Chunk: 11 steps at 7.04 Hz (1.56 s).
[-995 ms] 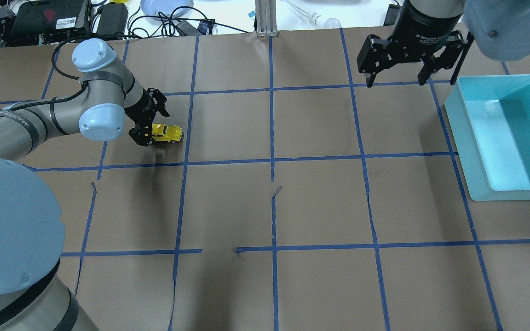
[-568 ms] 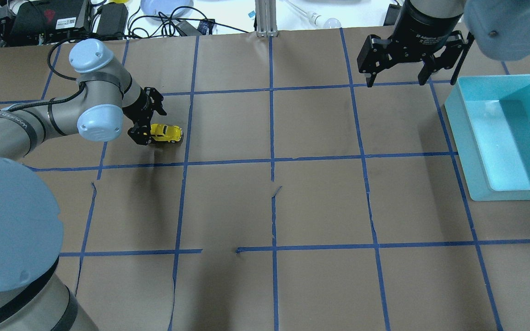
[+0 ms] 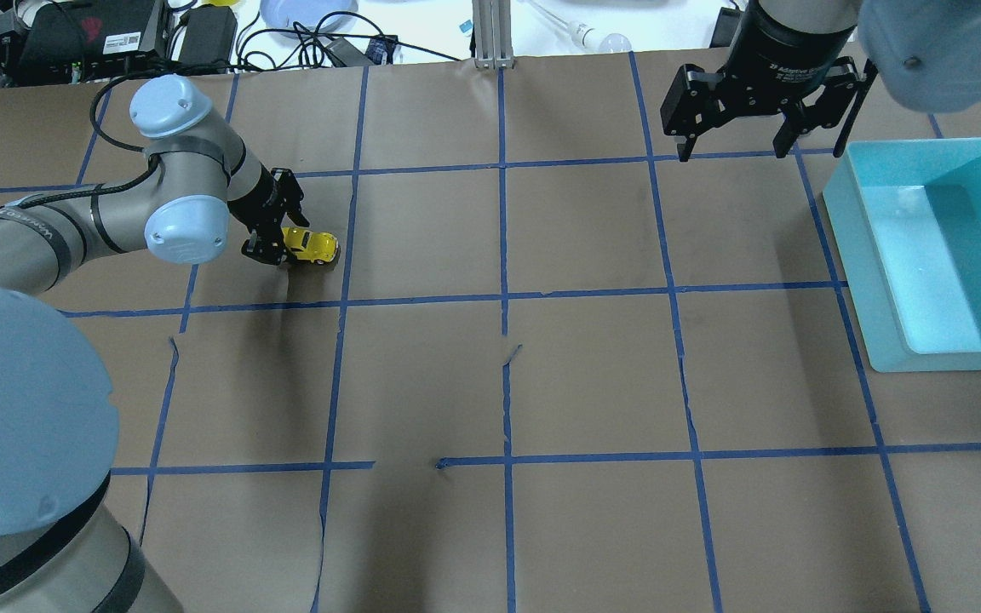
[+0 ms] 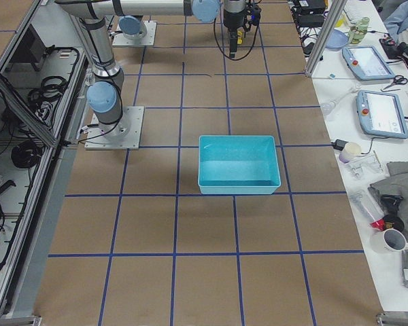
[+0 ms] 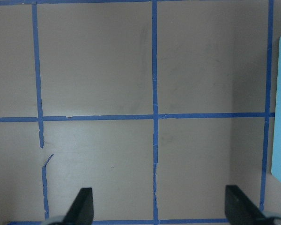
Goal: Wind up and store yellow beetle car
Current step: 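Close the left gripper around the yellow car's body, then press the car down and drag it backward with the left gripper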
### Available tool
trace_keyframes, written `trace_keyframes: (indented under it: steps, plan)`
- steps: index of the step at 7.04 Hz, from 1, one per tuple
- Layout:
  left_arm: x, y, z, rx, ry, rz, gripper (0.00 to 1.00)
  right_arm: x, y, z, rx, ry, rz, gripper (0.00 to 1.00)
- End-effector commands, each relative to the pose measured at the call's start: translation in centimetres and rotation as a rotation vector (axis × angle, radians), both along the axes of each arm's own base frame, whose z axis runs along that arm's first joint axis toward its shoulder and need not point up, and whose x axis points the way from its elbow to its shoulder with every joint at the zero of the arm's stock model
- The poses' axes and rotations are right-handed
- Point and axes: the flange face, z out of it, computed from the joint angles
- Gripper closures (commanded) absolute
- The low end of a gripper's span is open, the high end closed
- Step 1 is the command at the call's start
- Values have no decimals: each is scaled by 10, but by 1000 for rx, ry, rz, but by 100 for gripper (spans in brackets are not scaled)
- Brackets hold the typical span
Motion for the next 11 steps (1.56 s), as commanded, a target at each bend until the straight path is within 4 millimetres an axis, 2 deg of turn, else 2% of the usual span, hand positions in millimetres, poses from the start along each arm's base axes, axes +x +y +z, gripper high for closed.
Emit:
trace_keyframes:
  steps: [1, 4, 8, 11]
  plan:
    - [0, -1, 2, -3, 1, -10, 100, 0, 0, 0, 0, 0, 0, 0]
    - [0, 3, -1, 16, 12, 35, 100, 0, 0, -2, 3, -1, 0, 0]
    - [1, 5, 9, 32, 28, 90, 100, 0, 0, -1, 2, -2, -1, 0]
    - [2, 4, 1, 44, 30, 90, 100, 0, 0, -2, 3, -2, -1, 0]
